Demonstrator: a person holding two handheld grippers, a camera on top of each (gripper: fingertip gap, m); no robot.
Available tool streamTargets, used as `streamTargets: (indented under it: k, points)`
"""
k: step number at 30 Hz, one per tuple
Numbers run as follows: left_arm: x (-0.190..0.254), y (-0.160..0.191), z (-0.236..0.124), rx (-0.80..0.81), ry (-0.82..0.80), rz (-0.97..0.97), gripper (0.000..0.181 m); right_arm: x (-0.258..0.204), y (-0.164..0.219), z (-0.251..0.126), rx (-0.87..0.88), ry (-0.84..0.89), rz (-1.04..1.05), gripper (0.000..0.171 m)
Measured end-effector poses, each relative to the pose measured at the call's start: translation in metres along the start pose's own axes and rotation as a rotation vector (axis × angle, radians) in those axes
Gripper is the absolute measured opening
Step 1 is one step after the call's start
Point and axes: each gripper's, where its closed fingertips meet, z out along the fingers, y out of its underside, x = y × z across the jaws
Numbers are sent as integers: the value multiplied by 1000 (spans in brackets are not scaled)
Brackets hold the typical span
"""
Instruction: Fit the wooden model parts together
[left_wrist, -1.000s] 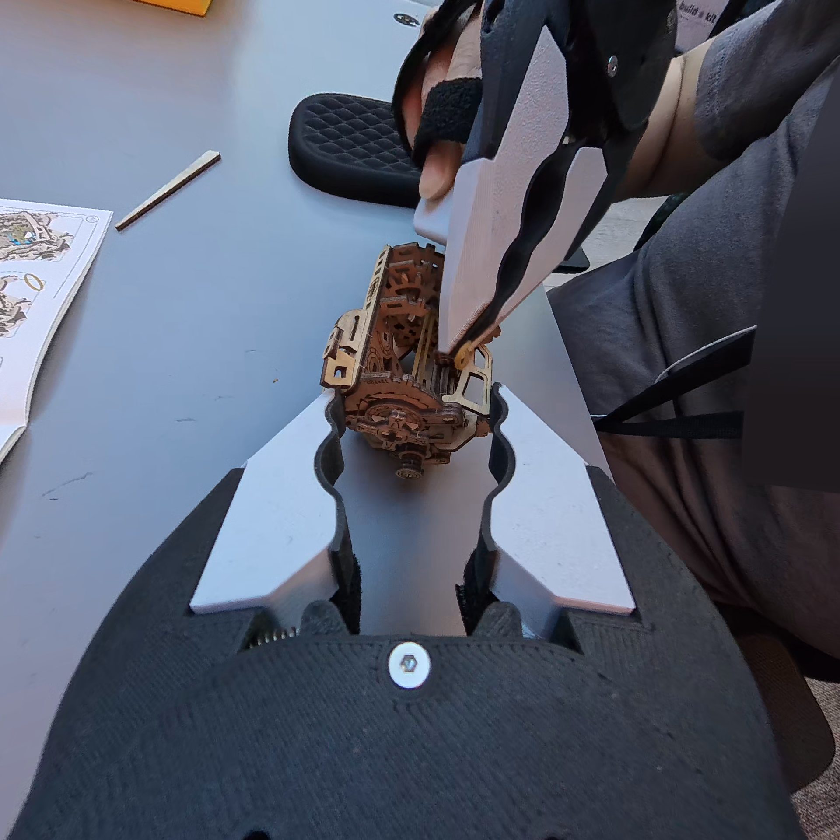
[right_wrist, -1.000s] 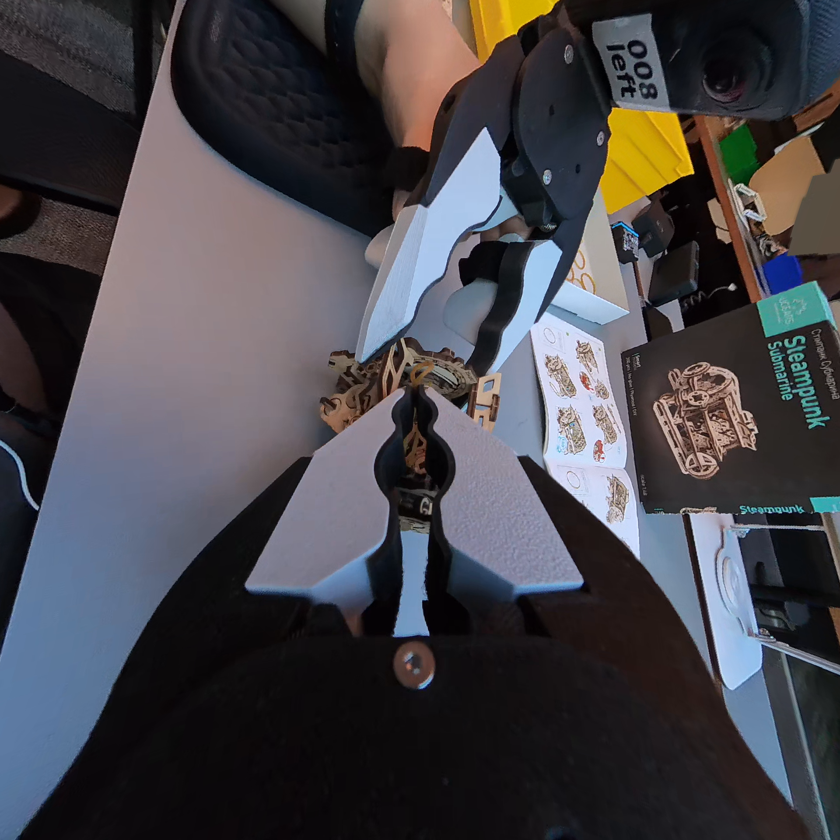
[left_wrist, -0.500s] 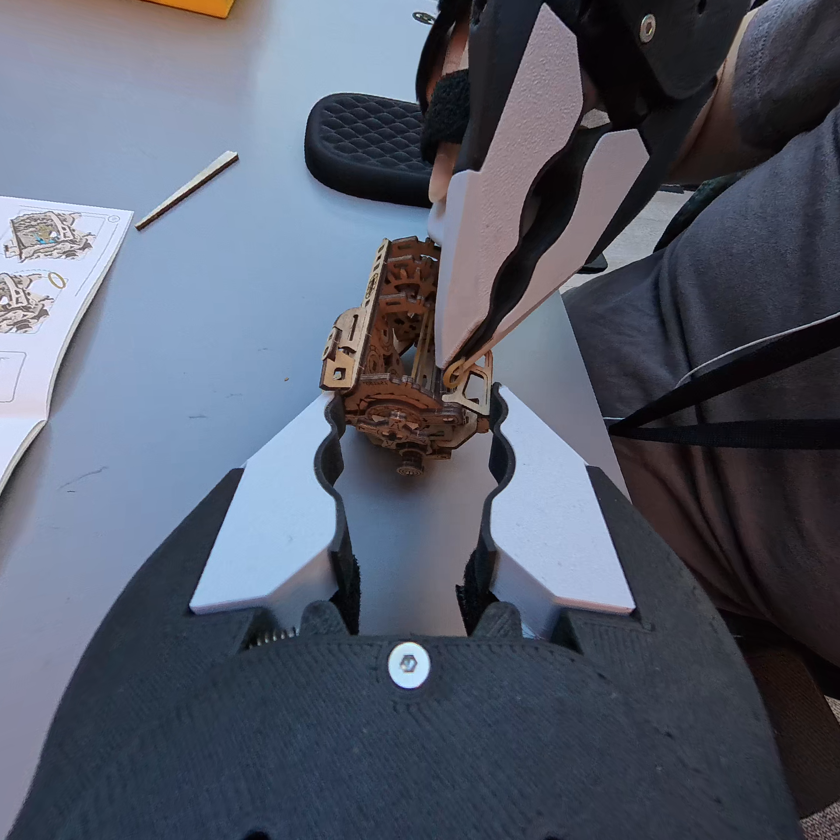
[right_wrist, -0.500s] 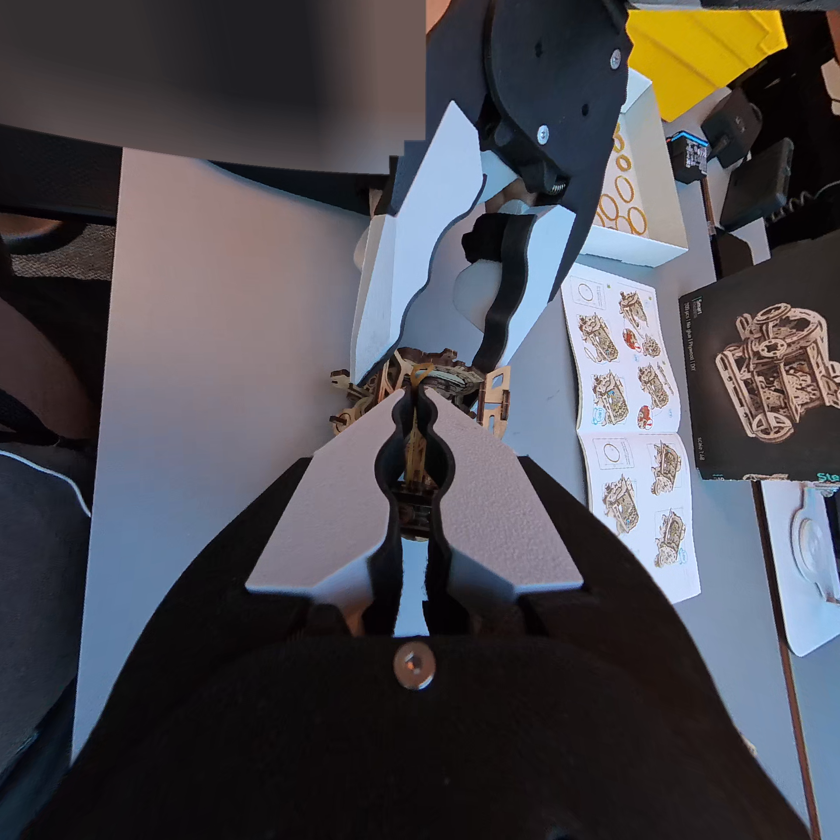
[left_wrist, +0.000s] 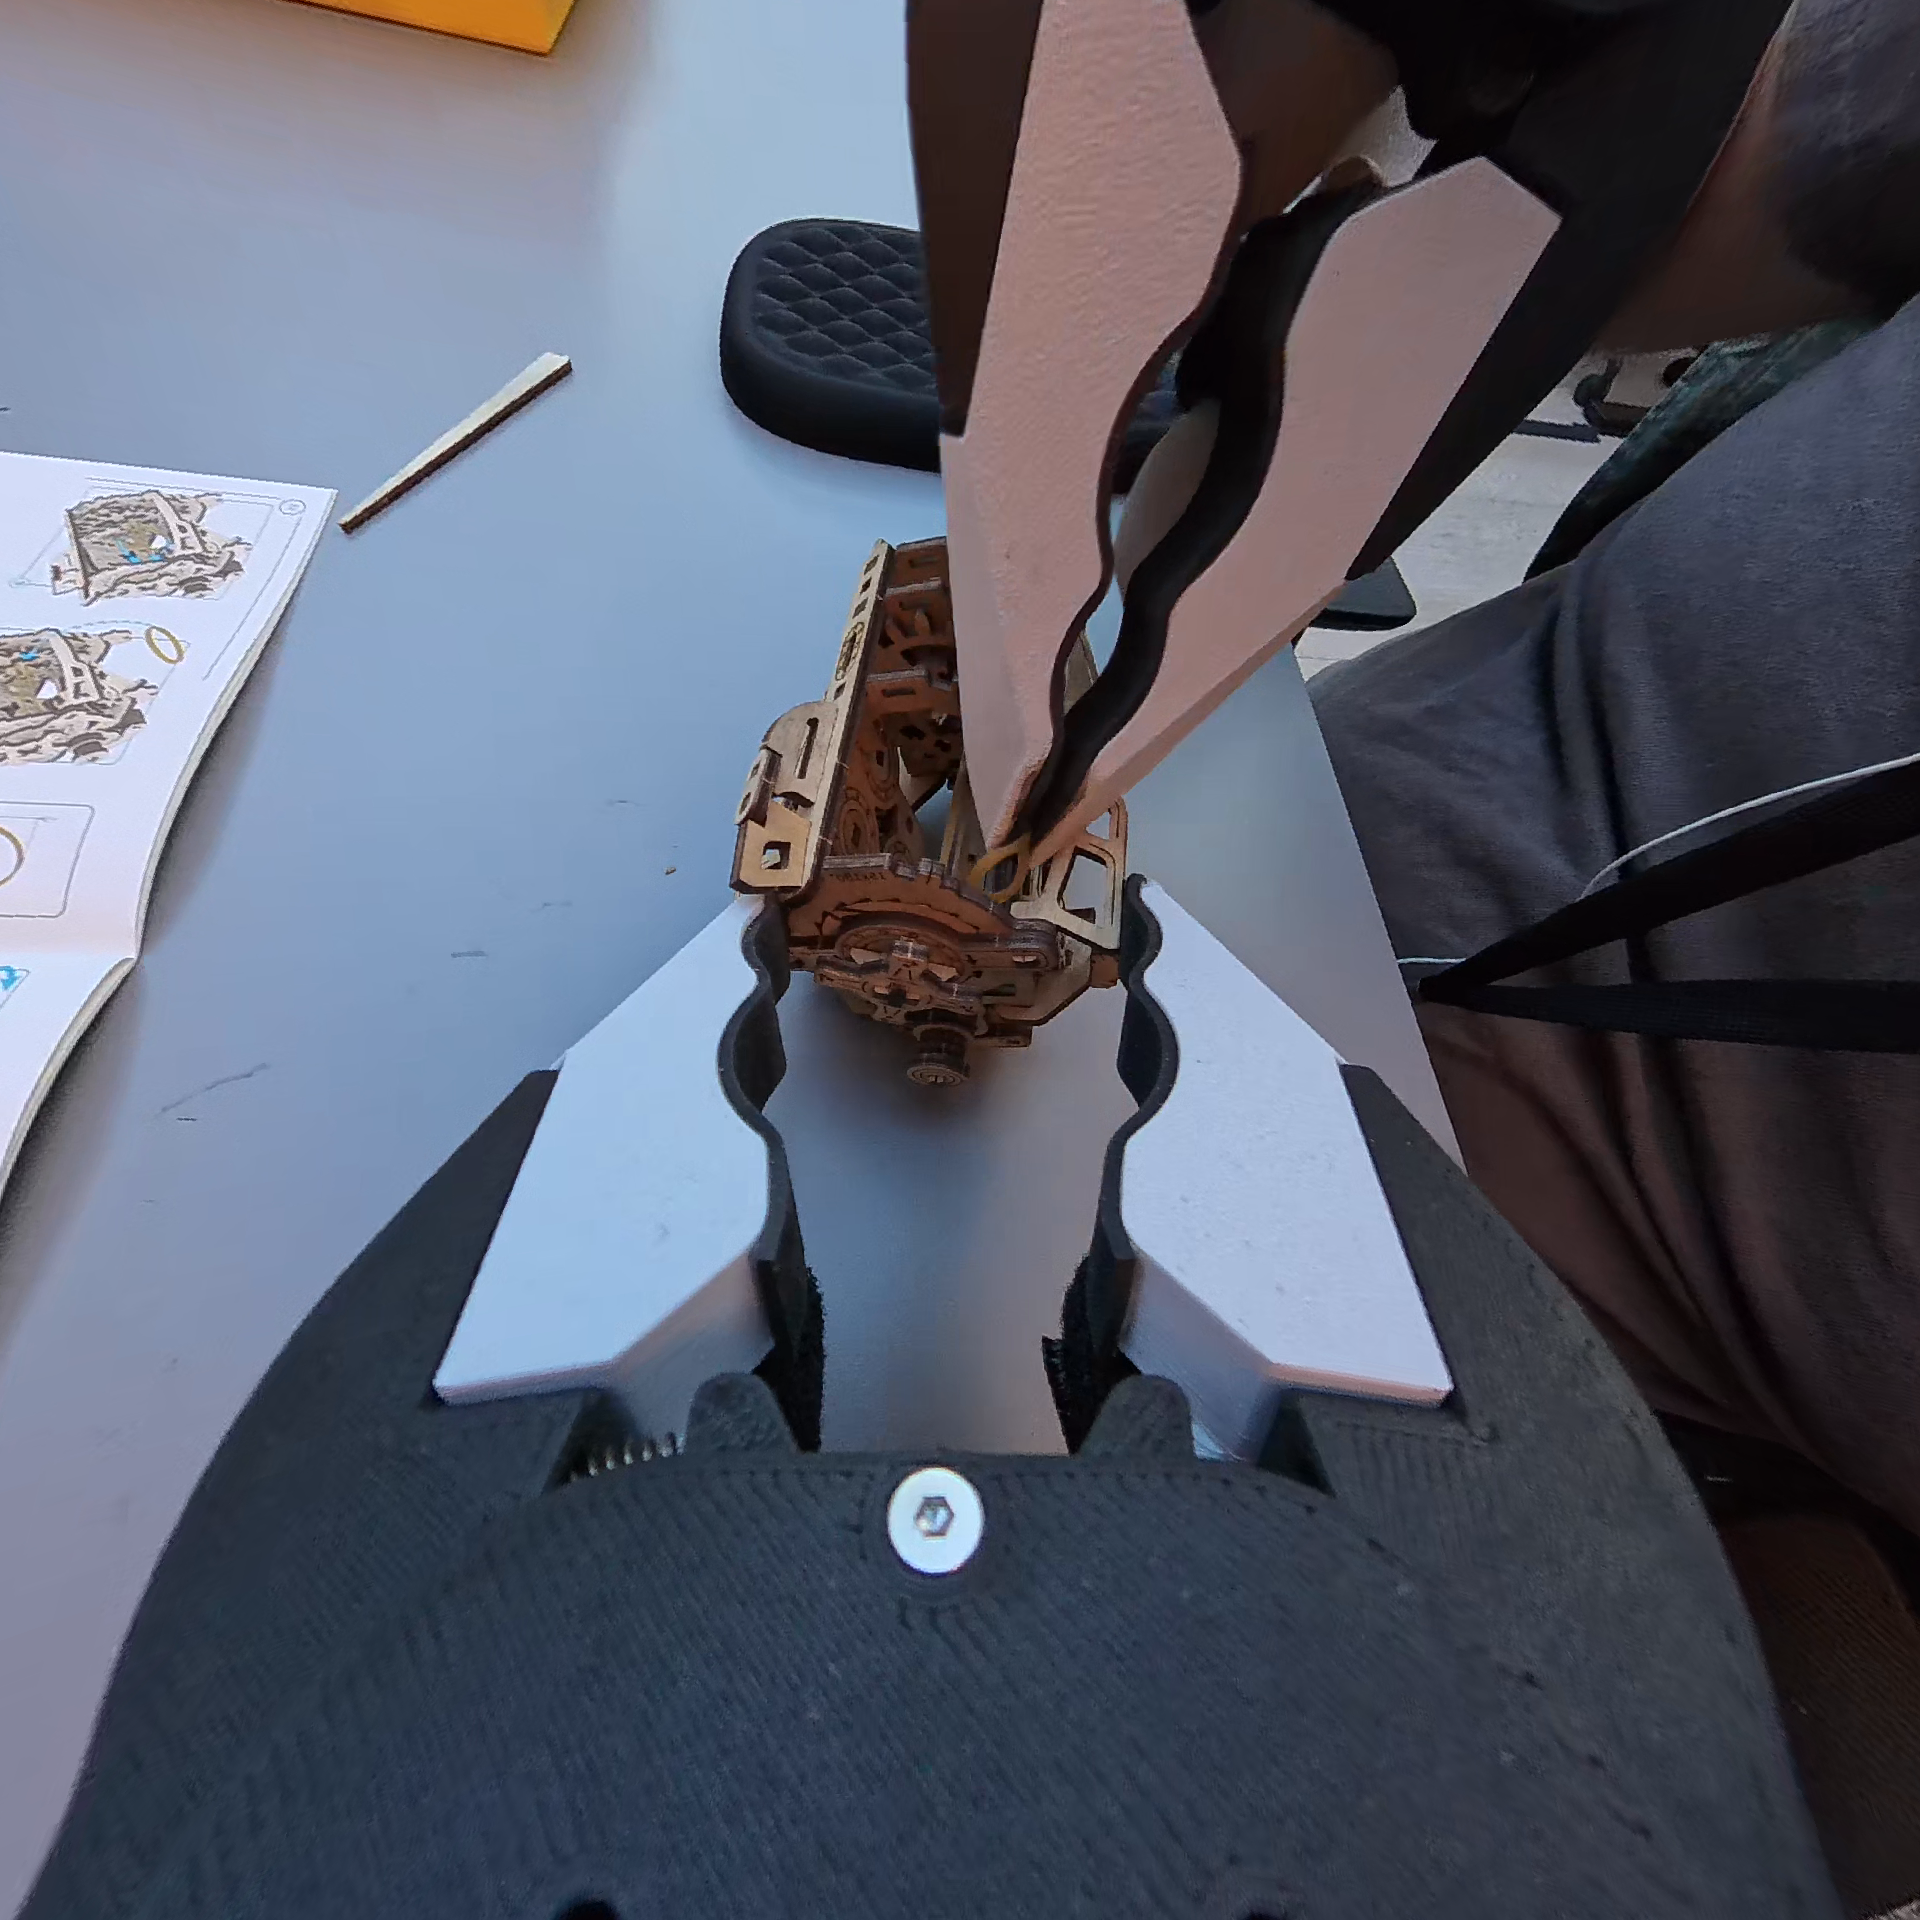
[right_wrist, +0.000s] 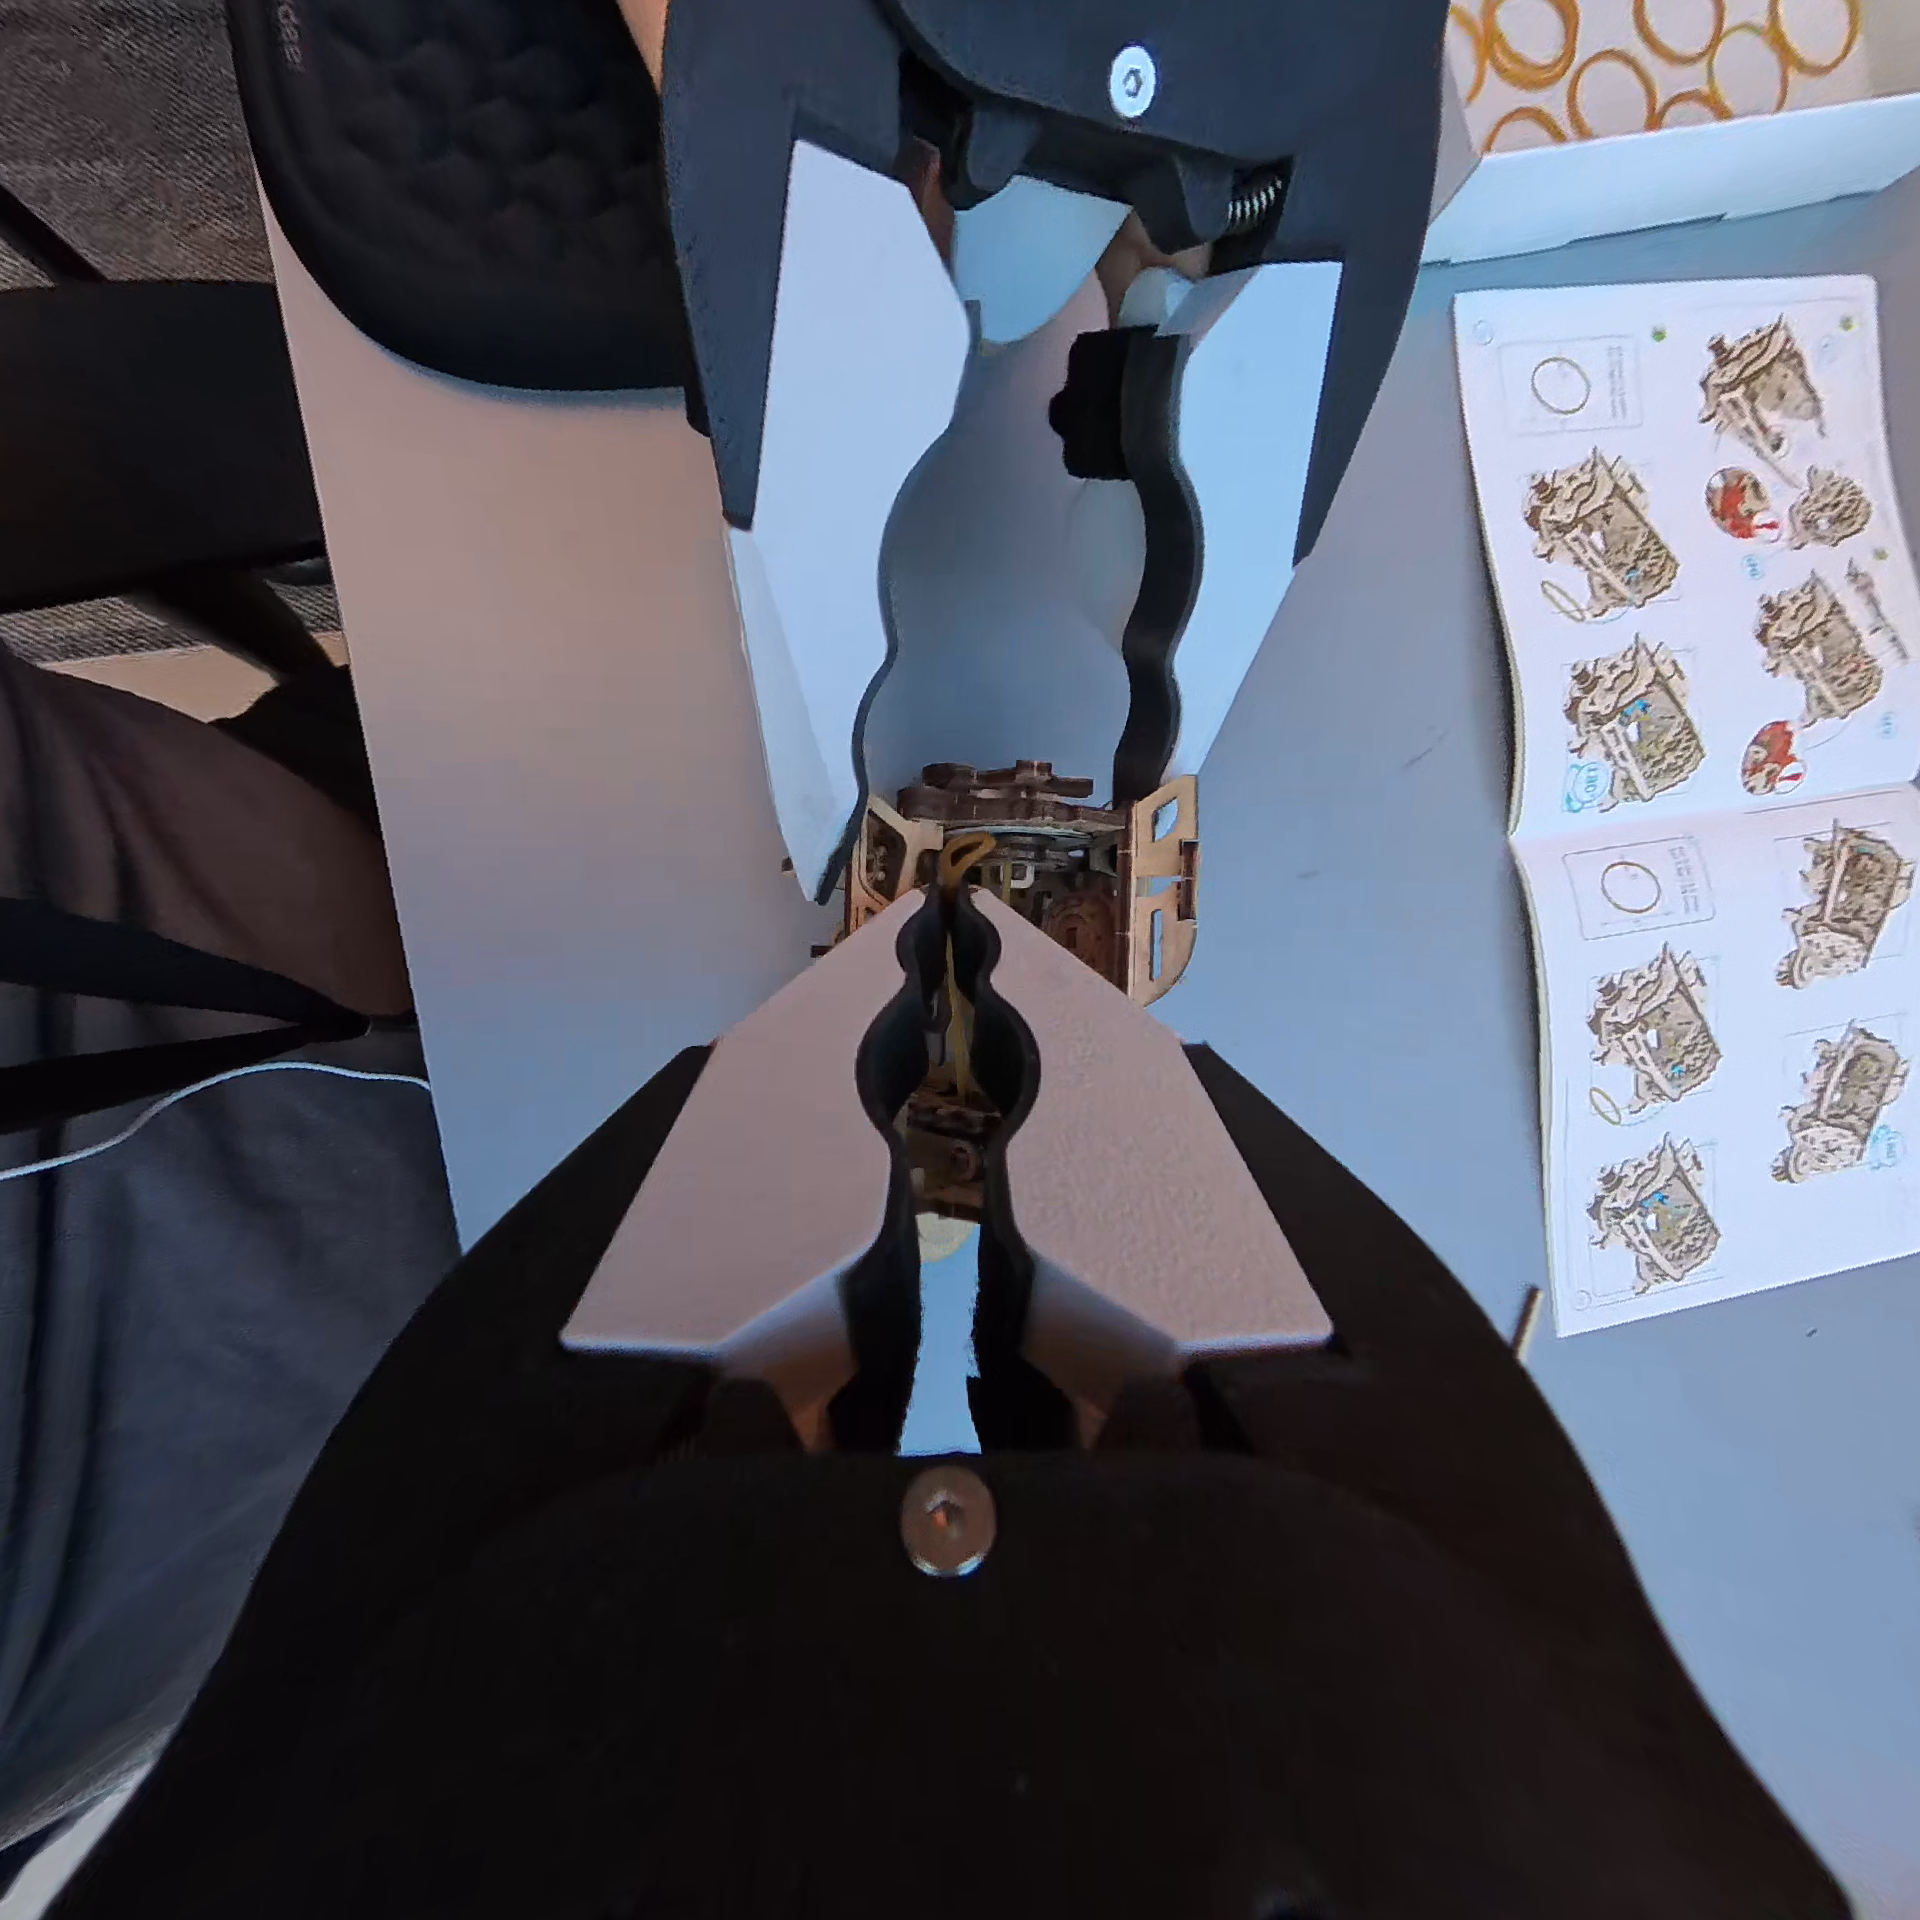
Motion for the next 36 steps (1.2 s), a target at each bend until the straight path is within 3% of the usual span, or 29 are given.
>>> streamTargets:
  k: [13,36]
  points:
    - [-2,-1,1,-2,-35,25,62,0,0,2,-109,-161,264,0]
    - [-4,-1,1,-2,-51,25,62,4,5,5,-255,-249,453,0]
